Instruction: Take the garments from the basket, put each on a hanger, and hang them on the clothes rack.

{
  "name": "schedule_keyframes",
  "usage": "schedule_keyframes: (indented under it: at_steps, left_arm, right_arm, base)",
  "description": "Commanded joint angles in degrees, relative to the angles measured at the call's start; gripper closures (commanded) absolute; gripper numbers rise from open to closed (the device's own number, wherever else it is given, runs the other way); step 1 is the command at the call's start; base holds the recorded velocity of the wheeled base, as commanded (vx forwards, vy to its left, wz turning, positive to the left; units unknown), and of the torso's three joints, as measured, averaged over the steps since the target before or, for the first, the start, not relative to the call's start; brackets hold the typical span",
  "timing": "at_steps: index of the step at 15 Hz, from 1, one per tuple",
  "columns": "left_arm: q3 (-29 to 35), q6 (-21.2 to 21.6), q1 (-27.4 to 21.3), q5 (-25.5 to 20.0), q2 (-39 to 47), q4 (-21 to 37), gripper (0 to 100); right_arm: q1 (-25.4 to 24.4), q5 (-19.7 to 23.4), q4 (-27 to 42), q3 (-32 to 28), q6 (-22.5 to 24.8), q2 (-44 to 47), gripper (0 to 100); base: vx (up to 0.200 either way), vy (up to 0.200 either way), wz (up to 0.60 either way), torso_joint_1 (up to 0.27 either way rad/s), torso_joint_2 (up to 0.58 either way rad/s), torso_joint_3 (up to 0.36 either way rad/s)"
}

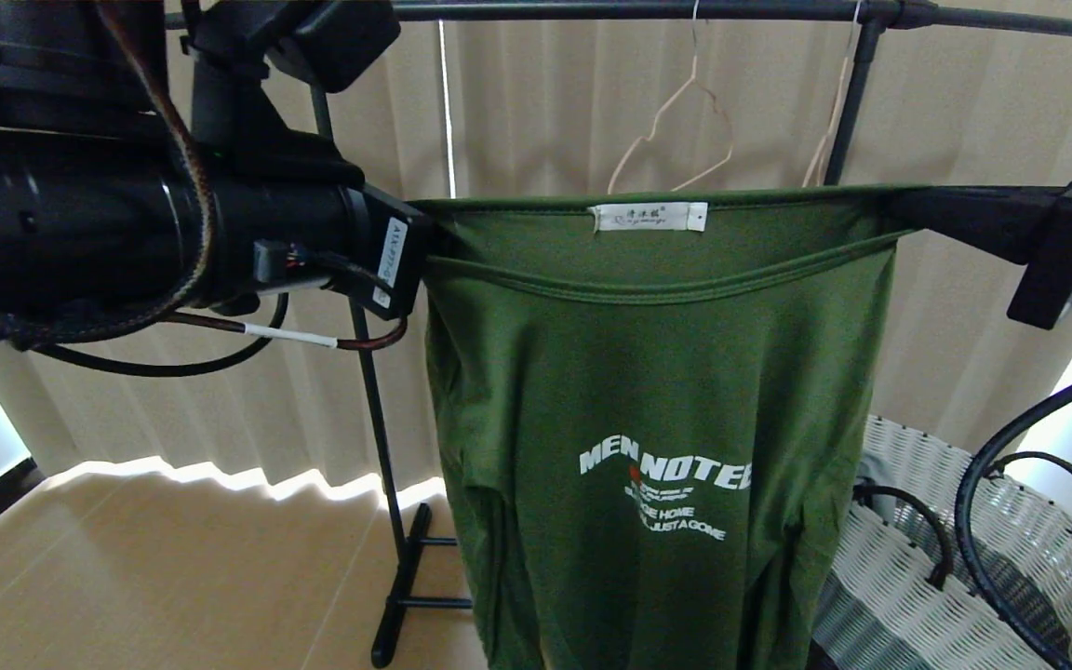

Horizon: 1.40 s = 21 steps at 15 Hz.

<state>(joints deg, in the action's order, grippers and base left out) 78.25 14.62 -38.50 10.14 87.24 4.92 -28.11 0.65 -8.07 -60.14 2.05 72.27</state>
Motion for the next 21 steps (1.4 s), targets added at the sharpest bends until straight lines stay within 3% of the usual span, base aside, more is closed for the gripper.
schedule_keyframes:
  at_steps: [1, 21]
  left_arm:
    - [-0.8, 0.0, -0.3, 0.0, -3.1, 0.0, 100]
    - [-2.8, 0.4, -1.3, 0.1, -4.7, 0.2, 100]
  right_arm:
    - [0.0, -0.1, 0.0, -0.7, 0.1, 1.1, 100]
    - [0.2, -0.2, 0.6, 0.0, 0.1, 1.8, 100]
  base:
    - [0.0, 0.0, 0.0, 0.0, 0.0, 0.0]
    - [0.0, 0.0, 0.0, 0.0, 0.0, 0.0]
